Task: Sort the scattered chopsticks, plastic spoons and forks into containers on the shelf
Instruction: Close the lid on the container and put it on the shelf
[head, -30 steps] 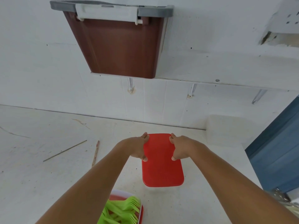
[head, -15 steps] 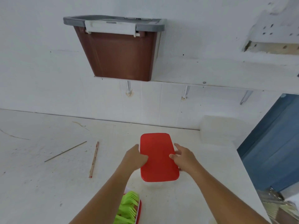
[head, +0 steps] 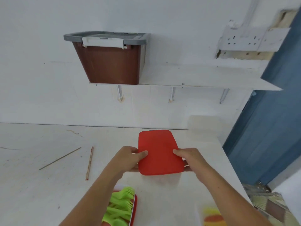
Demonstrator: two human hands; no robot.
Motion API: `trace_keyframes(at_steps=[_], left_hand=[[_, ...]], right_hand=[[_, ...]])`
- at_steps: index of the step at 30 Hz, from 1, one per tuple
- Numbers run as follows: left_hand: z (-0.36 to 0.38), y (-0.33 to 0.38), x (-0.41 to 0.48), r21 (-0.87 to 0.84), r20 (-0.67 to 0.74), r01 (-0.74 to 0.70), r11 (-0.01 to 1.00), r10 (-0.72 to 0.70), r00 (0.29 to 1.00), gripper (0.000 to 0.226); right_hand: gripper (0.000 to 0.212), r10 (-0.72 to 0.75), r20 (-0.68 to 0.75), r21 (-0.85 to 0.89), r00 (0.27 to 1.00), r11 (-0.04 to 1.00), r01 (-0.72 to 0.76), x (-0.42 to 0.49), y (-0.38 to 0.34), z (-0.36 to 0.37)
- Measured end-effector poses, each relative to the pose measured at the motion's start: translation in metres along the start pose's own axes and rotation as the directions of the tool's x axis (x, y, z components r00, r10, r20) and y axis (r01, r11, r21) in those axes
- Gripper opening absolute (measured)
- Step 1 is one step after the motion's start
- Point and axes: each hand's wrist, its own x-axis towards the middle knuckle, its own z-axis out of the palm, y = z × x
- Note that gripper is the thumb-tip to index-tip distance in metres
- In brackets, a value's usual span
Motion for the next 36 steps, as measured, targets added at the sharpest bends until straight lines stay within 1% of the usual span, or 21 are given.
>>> trace_keyframes(at_steps=[2, 5, 8, 10, 11, 13, 15, 16, 17, 20, 22, 23, 24, 25, 27, 28, 29, 31, 33, 34, 36], left_hand=[[-0.005, 0.033, -0.032, 0.035, 0.032, -0.088, 0.995, 0.087, 0.996, 0.031], [-0.017, 0.080, -0.087, 0.063, 0.092, -0.218, 0.974, 0.212, 0.973, 0.030], [-0.034, 0.123, -0.139, 0.035, 0.156, -0.351, 0.936, 0.342, 0.927, 0.035], [-0.041, 0.153, -0.165, -0.008, 0.158, -0.432, 0.902, 0.428, 0.890, 0.044], [-0.045, 0.167, -0.174, -0.030, 0.142, -0.469, 0.883, 0.468, 0.872, 0.047], [-0.053, 0.198, -0.180, -0.059, 0.094, -0.527, 0.847, 0.531, 0.842, 0.047], [-0.059, 0.231, -0.176, -0.053, 0.021, -0.561, 0.826, 0.562, 0.827, 0.035], [-0.061, 0.248, -0.169, -0.052, -0.024, -0.567, 0.822, 0.566, 0.824, 0.030], [-0.062, 0.263, -0.159, -0.052, -0.063, -0.566, 0.823, 0.563, 0.824, 0.028], [-0.052, 0.297, -0.122, -0.049, -0.149, -0.549, 0.834, 0.538, 0.830, 0.035], [-0.038, 0.306, -0.098, -0.053, -0.177, -0.534, 0.844, 0.518, 0.837, 0.038], [-0.030, 0.308, -0.087, -0.065, -0.179, -0.538, 0.841, 0.520, 0.835, 0.034], [-0.024, 0.308, -0.076, -0.077, -0.188, -0.541, 0.837, 0.521, 0.833, 0.031], [-0.018, 0.307, -0.064, -0.094, -0.206, -0.539, 0.837, 0.513, 0.833, 0.033], [-0.010, 0.302, -0.042, -0.114, -0.256, -0.544, 0.831, 0.504, 0.825, 0.058], [-0.007, 0.299, -0.032, -0.099, -0.287, -0.554, 0.827, 0.509, 0.811, 0.069], [-0.005, 0.297, -0.023, -0.080, -0.320, -0.569, 0.819, 0.519, 0.793, 0.075], [0.000, 0.294, -0.009, -0.080, -0.360, -0.617, 0.783, 0.555, 0.750, 0.077], [0.006, 0.291, 0.002, -0.060, -0.366, -0.686, 0.726, 0.623, 0.691, 0.079], [0.011, 0.288, 0.006, -0.020, -0.358, -0.706, 0.708, 0.655, 0.666, 0.077], [0.021, 0.283, 0.016, 0.087, -0.370, -0.718, 0.691, 0.691, 0.621, 0.064]], right_hand=[[0.020, -0.094, 0.032, -0.044, 0.995, 0.994, 0.096, -0.035, -0.025, -0.021], [0.047, -0.259, 0.065, -0.044, 0.964, 0.964, 0.262, -0.092, -0.066, -0.051], [0.072, -0.458, 0.074, -0.019, 0.886, 0.887, 0.460, -0.143, -0.113, -0.072], [0.087, -0.574, 0.062, -0.005, 0.816, 0.818, 0.576, -0.167, -0.149, -0.082], [0.085, -0.620, 0.063, -0.004, 0.782, 0.784, 0.621, -0.175, -0.166, -0.085], [0.073, -0.683, 0.064, 0.016, 0.728, 0.730, 0.683, -0.181, -0.199, -0.090], [0.050, -0.712, 0.032, 0.045, 0.701, 0.702, 0.711, -0.174, -0.228, -0.094], [0.039, -0.720, 0.002, 0.069, 0.694, 0.692, 0.719, -0.166, -0.240, -0.095], [0.038, -0.715, -0.042, 0.080, 0.698, 0.694, 0.716, -0.152, -0.250, -0.095], [0.052, -0.627, -0.229, 0.136, 0.744, 0.737, 0.662, -0.103, -0.273, -0.091], [0.049, -0.577, -0.304, 0.143, 0.758, 0.759, 0.636, -0.066, -0.278, -0.090], [0.047, -0.563, -0.324, 0.113, 0.761, 0.775, 0.621, -0.049, -0.279, -0.088], [0.050, -0.547, -0.333, 0.081, 0.768, 0.795, 0.602, -0.036, -0.278, -0.086], [0.055, -0.539, -0.320, 0.064, 0.779, 0.808, 0.585, -0.025, -0.276, -0.085], [0.058, -0.544, -0.245, 0.086, 0.802, 0.812, 0.577, -0.010, -0.271, -0.083], [0.056, -0.550, -0.207, 0.103, 0.809, 0.810, 0.577, -0.004, -0.269, -0.083], [0.052, -0.552, -0.170, 0.108, 0.816, 0.813, 0.573, 0.003, -0.267, -0.083], [0.047, -0.552, -0.133, 0.105, 0.823, 0.818, 0.565, 0.017, -0.262, -0.082], [0.051, -0.528, -0.149, 0.136, 0.836, 0.826, 0.546, 0.033, -0.259, -0.079], [0.056, -0.518, -0.171, 0.154, 0.838, 0.826, 0.542, 0.038, -0.256, -0.078], [0.066, -0.528, -0.193, 0.144, 0.827, 0.819, 0.556, 0.053, -0.256, -0.072]])
